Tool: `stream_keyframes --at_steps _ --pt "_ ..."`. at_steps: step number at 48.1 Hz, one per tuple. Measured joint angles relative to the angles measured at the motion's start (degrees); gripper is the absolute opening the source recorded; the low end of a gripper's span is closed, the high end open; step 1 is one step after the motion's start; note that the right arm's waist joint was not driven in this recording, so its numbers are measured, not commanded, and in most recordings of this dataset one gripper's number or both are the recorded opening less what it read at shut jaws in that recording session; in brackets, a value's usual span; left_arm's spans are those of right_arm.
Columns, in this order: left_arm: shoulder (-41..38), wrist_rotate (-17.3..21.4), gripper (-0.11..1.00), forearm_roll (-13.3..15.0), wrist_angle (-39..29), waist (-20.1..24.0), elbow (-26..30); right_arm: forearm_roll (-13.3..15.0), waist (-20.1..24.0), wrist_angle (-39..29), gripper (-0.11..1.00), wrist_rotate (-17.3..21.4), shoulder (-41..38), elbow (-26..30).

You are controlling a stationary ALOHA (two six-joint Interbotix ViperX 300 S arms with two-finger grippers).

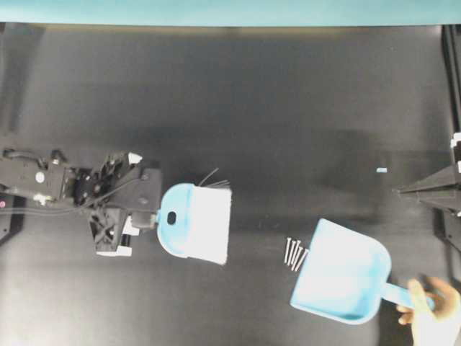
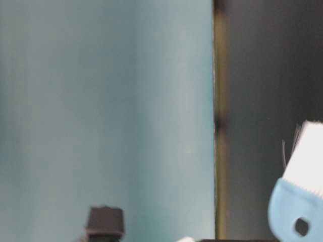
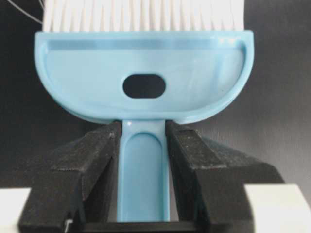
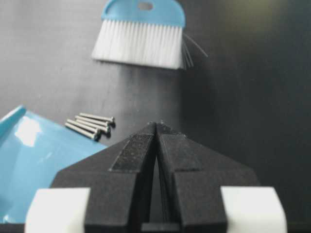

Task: Hold the dustpan with a person, while the left arm uses a hand brush to gather the screws into the dustpan.
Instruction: 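Lift the brush and swing it right toward the screws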

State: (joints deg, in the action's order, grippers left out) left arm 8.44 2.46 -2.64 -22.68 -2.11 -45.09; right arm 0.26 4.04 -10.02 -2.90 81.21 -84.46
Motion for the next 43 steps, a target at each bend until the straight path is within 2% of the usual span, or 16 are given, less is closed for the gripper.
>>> stream_keyframes --at_steps 3,9,15,22,33,43 --pt "0.4 2.9 0.30 0.0 -8.1 0.1 3.8 0.0 0.0 0.0 0.00 0.0 0.0 0.0" --pt "0.4 7.0 0.30 0.0 -19.5 0.6 9.8 0.0 0.0 -0.1 0.00 0.0 0.0 0.0" --pt "-2.2 10.0 0.30 0.0 -29.1 1.8 15.1 0.0 0.0 -0.1 0.00 0.0 0.0 0.0" --pt "-5.9 11.3 0.30 0.0 -38.0 2.0 21.3 0.0 0.0 -0.1 0.00 0.0 0.1 0.0" --pt "-13.1 12.2 0.30 0.0 -47.3 2.0 31.6 0.0 0.0 0.0 0.00 0.0 0.1 0.0" --pt "-18.7 12.9 0.30 0.0 -48.8 2.0 37.0 0.0 0.0 -0.1 0.00 0.0 0.2 0.0"
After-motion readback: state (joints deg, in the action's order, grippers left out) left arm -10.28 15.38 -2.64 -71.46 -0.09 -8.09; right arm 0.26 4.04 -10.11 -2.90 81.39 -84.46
